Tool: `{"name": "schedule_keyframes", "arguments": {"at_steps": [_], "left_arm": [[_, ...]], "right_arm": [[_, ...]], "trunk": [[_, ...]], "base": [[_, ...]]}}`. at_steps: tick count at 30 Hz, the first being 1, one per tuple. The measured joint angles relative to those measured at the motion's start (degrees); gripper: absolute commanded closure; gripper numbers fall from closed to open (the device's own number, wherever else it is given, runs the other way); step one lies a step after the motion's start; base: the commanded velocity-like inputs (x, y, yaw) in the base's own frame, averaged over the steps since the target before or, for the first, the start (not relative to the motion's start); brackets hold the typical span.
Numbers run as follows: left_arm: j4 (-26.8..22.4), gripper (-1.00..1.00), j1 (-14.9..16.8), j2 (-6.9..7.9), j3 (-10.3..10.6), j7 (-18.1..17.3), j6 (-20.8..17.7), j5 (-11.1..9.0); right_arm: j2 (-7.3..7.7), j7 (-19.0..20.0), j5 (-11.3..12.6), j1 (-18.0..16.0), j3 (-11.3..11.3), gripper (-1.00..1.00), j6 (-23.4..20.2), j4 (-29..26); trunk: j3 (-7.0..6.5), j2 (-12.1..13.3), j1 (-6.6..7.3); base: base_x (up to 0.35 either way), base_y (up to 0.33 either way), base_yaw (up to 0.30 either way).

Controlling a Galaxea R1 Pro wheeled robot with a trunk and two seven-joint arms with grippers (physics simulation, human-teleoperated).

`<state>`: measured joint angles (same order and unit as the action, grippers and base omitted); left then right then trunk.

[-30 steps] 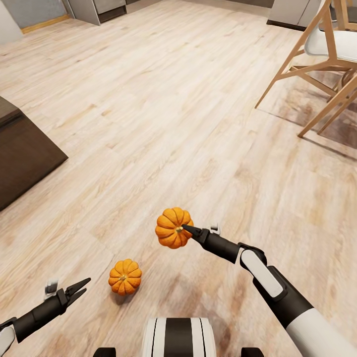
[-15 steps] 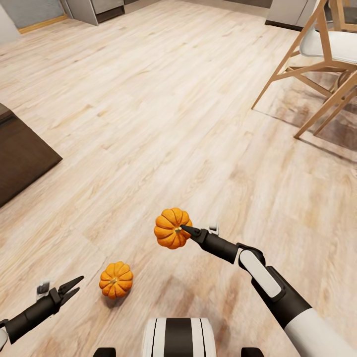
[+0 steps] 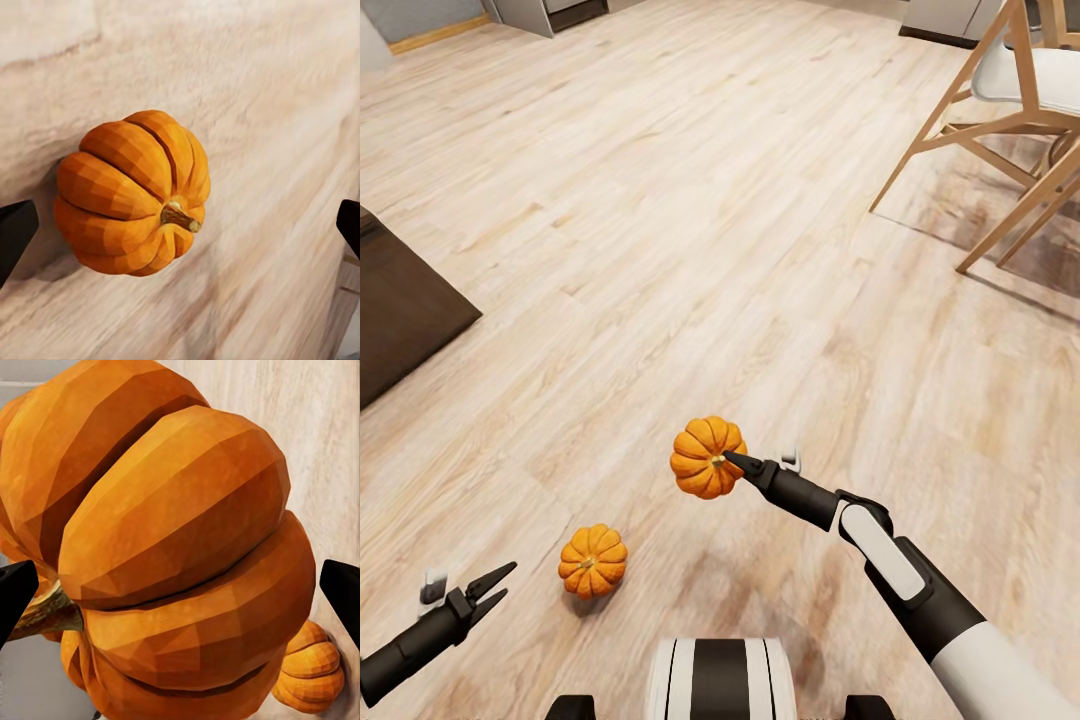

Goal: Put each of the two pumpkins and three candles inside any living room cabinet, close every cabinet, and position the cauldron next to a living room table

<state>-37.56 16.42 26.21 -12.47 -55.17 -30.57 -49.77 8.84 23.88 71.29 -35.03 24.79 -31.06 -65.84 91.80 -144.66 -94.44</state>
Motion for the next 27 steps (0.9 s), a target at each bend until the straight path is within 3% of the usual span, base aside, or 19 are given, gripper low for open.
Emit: {"name": "schedule_keyframes", "arguments": {"at_steps": [10,20,27], "left_arm": [[-0.2,-1.0,0.0,-0.28,0.0,3.6,0.3,0.0],[-0.5,-1.0,0.0,-0.55,0.1,4.1,0.5,0.1],[-0.7,-1.0,0.0,-0.56,0.1,3.7,0.6,0.4]], "right_arm": [[0.0,0.0,-0.2,0.0,0.0,1.0,0.1,0.0],[0.09,0.8,0.0,0.0,0.1,1.0,-0.2,-1.3],[0.25,2.9,0.0,0.1,3.6,1.0,-0.7,-8.8]], "trunk": [[1.99,-0.1,-0.24],[4.2,-0.3,-0.49],[5.76,-0.3,-0.67]], "base": [[0.0,0.0,0.0],[0.0,0.0,0.0],[0.0,0.0,0.0]]}}
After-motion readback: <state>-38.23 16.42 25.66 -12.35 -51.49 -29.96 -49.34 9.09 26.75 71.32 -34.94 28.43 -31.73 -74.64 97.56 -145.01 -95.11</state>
